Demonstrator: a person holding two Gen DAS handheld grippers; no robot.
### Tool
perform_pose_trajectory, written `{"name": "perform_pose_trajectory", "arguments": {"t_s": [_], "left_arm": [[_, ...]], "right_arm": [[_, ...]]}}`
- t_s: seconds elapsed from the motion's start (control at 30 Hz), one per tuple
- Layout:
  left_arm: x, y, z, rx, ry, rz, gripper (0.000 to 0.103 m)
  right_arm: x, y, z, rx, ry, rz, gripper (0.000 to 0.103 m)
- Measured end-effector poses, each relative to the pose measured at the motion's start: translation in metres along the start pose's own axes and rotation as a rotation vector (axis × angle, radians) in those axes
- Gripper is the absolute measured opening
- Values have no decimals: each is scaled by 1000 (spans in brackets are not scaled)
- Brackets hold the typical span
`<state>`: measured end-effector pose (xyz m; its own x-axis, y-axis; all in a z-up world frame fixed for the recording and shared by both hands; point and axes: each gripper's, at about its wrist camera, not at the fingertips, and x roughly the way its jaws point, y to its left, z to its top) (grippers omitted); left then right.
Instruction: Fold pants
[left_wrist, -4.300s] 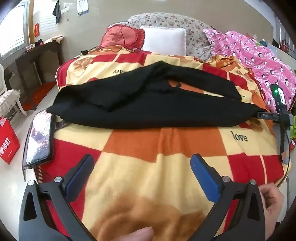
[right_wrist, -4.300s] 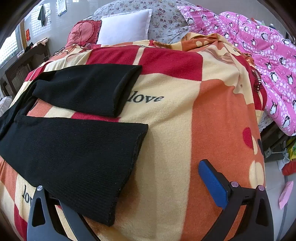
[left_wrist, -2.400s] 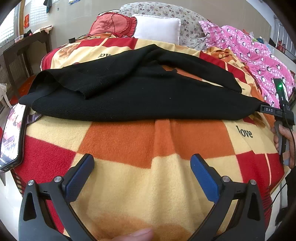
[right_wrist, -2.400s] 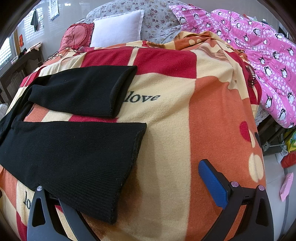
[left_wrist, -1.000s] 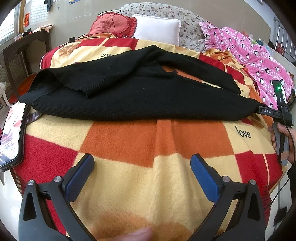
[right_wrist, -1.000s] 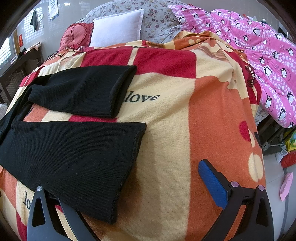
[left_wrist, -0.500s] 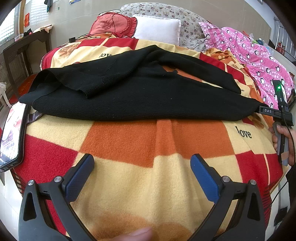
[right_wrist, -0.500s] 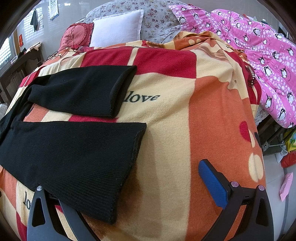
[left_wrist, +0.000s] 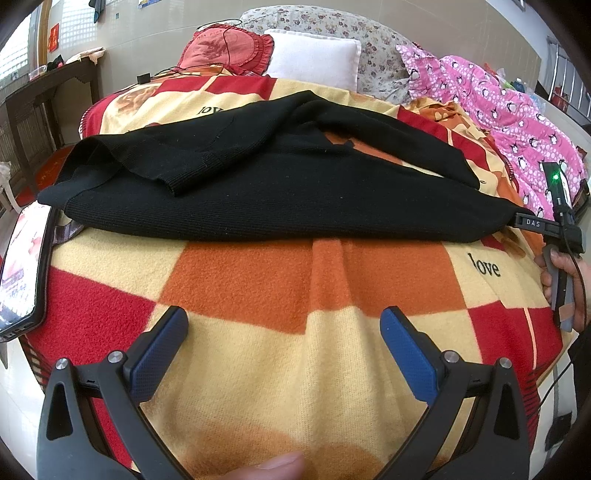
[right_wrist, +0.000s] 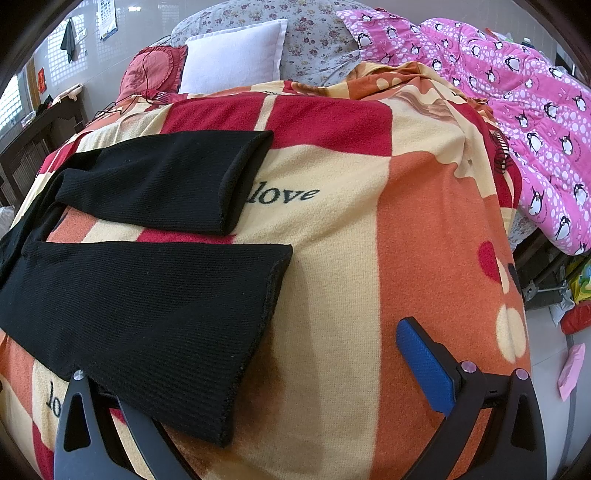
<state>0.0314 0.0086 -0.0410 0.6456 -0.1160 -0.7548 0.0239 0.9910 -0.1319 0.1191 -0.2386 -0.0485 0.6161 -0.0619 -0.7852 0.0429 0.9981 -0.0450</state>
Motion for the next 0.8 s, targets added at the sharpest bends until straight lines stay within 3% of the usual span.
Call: {"name": "perform_pose_trajectory", "arguments": {"t_s": [0.8], "left_arm": [[-1,1,-1,-3,-2,-6,103]], "right_arm": [[0,0,0,0,0,0,102]]}}
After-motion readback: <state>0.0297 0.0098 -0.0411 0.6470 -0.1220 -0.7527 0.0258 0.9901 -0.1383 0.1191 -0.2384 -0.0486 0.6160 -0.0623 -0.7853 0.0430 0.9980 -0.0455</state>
